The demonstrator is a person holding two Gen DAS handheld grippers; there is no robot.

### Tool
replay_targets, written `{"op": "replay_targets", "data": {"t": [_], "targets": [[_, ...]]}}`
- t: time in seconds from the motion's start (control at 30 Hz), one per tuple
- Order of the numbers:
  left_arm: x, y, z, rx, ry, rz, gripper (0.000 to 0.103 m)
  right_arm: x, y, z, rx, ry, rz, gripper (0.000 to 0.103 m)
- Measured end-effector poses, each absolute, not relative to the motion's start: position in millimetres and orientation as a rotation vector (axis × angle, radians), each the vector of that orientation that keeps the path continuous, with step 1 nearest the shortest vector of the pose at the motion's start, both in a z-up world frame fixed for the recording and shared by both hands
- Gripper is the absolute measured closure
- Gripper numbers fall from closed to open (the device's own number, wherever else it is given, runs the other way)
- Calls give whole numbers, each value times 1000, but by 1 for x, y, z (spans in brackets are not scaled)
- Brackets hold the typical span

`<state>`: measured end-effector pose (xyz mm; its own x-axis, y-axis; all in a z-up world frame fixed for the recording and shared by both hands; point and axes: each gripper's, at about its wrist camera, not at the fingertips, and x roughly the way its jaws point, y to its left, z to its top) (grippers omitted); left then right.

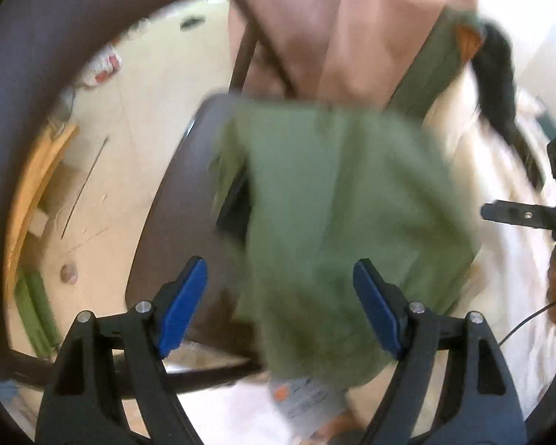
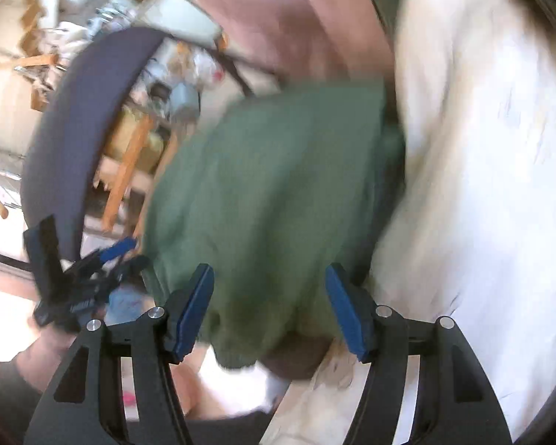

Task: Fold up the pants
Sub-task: 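Carry the pants bundle to the dark chair seat and lower it with both grippers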

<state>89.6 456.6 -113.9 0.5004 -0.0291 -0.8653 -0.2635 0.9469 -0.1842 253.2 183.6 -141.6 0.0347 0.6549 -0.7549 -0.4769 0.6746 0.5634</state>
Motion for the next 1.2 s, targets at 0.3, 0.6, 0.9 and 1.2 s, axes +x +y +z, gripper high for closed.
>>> {"op": "replay_targets", "data": {"t": [0.3,0.6,0.9,1.2], "targets": [[219,494,-178,-441,1140,191,63,319,276,-166,-49,1215,815,57],[254,501,-202,-159,1136,250,63,379,273,-208,-255,1211,439,95],[164,462,-153,-213,1087,209,21,276,252,-157,-5,1221,889,87],[113,444,-201,-311,1212,237,11,231,266,-207,-88,1328,790,86]]}}
